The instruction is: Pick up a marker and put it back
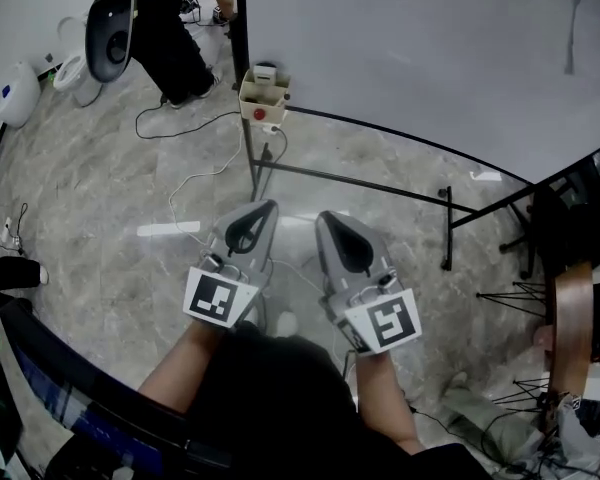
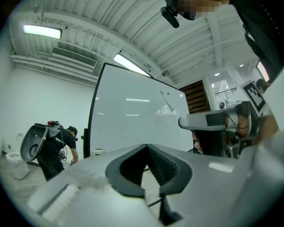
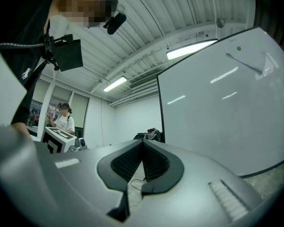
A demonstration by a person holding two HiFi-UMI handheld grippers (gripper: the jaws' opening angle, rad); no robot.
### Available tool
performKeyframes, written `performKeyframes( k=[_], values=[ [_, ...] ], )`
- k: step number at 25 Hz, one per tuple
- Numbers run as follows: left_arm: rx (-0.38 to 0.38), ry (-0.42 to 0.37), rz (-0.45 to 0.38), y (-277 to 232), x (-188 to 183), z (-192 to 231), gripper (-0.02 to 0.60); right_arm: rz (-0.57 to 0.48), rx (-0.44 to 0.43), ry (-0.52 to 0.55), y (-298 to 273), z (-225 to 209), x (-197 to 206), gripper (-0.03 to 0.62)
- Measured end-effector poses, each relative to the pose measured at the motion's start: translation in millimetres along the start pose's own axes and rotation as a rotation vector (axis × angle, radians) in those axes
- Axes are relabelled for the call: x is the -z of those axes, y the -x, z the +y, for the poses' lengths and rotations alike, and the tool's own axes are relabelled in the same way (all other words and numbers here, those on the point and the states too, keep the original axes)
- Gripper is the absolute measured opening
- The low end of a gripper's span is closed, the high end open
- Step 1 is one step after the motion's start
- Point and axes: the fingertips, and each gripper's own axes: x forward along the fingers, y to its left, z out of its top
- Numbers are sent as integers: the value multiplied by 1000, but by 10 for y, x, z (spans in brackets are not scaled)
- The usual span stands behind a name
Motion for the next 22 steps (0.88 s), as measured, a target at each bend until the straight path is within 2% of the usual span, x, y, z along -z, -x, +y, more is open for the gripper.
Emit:
performKeyframes(
  k=[7,12,22],
  values=[
    [-86,-2,2,74,66,69,5,-2,-41,-26,70,-75,54,9],
    [-118,-4,9,89,89,141,5,9,-60,-30,45,-95,105,9],
    [-84,17,31,-97,203,405,5,36,-34,-43,-304,-188,195,9]
  ],
)
